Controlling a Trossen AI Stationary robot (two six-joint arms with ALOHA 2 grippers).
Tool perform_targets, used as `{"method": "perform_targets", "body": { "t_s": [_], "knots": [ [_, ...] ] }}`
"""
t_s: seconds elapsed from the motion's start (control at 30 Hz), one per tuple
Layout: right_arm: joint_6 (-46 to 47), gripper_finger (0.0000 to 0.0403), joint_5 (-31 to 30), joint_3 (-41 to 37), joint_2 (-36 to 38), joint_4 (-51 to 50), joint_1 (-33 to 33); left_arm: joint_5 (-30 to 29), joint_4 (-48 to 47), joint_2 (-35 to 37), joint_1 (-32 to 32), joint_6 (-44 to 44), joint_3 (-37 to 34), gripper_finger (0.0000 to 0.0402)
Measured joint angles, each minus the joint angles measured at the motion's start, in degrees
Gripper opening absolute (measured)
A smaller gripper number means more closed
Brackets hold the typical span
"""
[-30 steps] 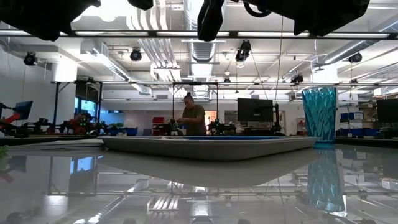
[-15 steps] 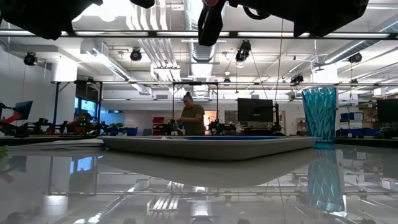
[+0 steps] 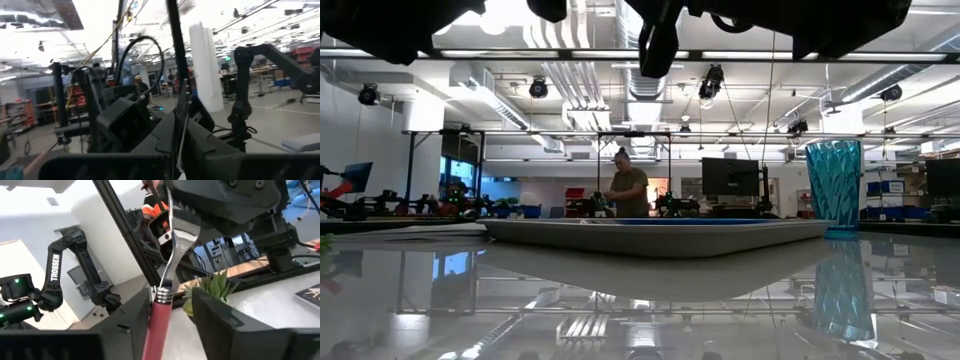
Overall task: Pick and place plate/cup/fork/spoon on tray
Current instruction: Put the pink fork on the gray serving tray to the left of the blue plate
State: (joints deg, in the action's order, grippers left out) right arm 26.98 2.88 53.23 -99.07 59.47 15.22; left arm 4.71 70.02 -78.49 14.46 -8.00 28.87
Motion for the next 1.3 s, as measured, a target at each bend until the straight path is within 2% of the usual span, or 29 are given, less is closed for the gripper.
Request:
{"method": "perform_targets", "body": {
  "t_s": [0.17,0.3,0.47,0.6,0.7,0.97,1.13,1.3],
  "knots": [
    [0.0,0.0173,-0.41,0.0,2.92,-5.99,-0.28,-3.83,-0.78,1.75,0.0,0.09,-1.32,0.0],
    [-1.62,0.0179,-6.85,0.0,7.26,-15.72,-0.24,-8.88,-5.78,4.11,0.19,0.09,-1.47,0.0],
    [-5.95,0.017,-19.12,0.0,12.38,-25.63,1.09,-24.02,-15.36,7.91,1.11,0.22,-1.47,0.0],
    [-11.84,0.0161,-29.58,0.0,14.0,-28.12,3.08,-38.17,-18.64,9.87,1.78,3.3,-1.47,0.0],
    [-16.29,0.0154,-35.66,0.08,13.61,-28.04,4.38,-44.31,-18.97,10.08,1.77,7.13,-1.49,0.0],
    [-23.49,0.0141,-43.75,7.47,7.44,-34.89,5.29,-45.27,-18.01,9.47,1.79,9.29,-1.14,0.0],
    [-27.65,0.0152,-49.87,17.03,2.37,-45.25,5.29,-45.81,-18.01,9.53,1.79,9.41,-1.14,0.0],
    [-23.91,0.0179,-56.69,26.0,-1.73,-59.59,5.27,-45.81,-18.12,9.54,1.79,10.77,-1.14,0.0]
  ]
}}
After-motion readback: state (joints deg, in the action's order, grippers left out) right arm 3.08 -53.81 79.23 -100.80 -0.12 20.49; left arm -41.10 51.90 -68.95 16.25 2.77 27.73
